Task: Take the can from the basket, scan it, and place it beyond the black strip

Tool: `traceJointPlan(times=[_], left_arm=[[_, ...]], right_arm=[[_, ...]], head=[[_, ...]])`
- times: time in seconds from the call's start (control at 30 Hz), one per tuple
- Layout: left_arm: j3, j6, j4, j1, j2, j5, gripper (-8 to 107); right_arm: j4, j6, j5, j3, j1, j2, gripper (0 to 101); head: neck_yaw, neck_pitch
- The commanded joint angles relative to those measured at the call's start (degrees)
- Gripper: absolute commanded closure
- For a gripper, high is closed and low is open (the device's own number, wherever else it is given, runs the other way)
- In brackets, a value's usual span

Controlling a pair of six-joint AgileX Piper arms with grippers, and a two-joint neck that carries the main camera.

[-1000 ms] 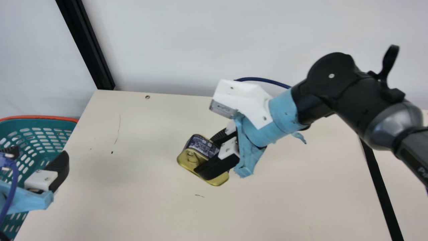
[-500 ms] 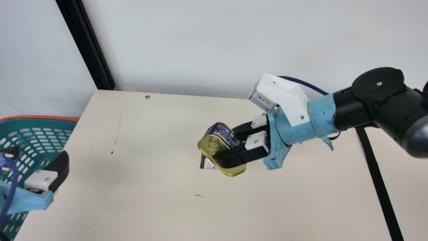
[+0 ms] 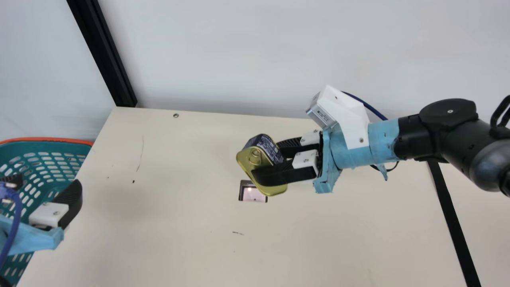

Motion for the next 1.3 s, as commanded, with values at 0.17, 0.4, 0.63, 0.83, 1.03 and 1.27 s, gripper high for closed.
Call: traceJointPlan(times=[0.17, 0.4, 0.63, 0.83, 1.03, 1.27], left_arm=[[0.0, 0.0, 0.0, 0.0, 0.0, 0.0, 9], [0.0, 0.0, 0.0, 0.0, 0.0, 0.0, 9], [0.0, 0.0, 0.0, 0.0, 0.0, 0.0, 9], [0.0, 0.0, 0.0, 0.0, 0.0, 0.0, 9], [0.0, 0.0, 0.0, 0.0, 0.0, 0.0, 9], [0.0, 0.0, 0.0, 0.0, 0.0, 0.0, 9]], right_arm=[[2.0, -0.9, -0.5, -1.3, 0.5, 1.6, 101], [2.6, -0.5, -0.8, -4.0, 1.2, 3.6, 101], [2.3, 0.7, -0.9, -7.1, 1.9, 5.7, 101], [1.9, 1.9, -0.8, -9.5, 2.3, 7.2, 101], [1.5, 2.8, -0.6, -11.4, 2.6, 8.3, 101], [2.0, 3.5, -0.1, -13.1, 2.9, 9.7, 101]], head=[[0.8, -0.2], [0.8, -0.2], [0.8, -0.2], [0.8, -0.2], [0.8, -0.2], [0.8, -0.2]])
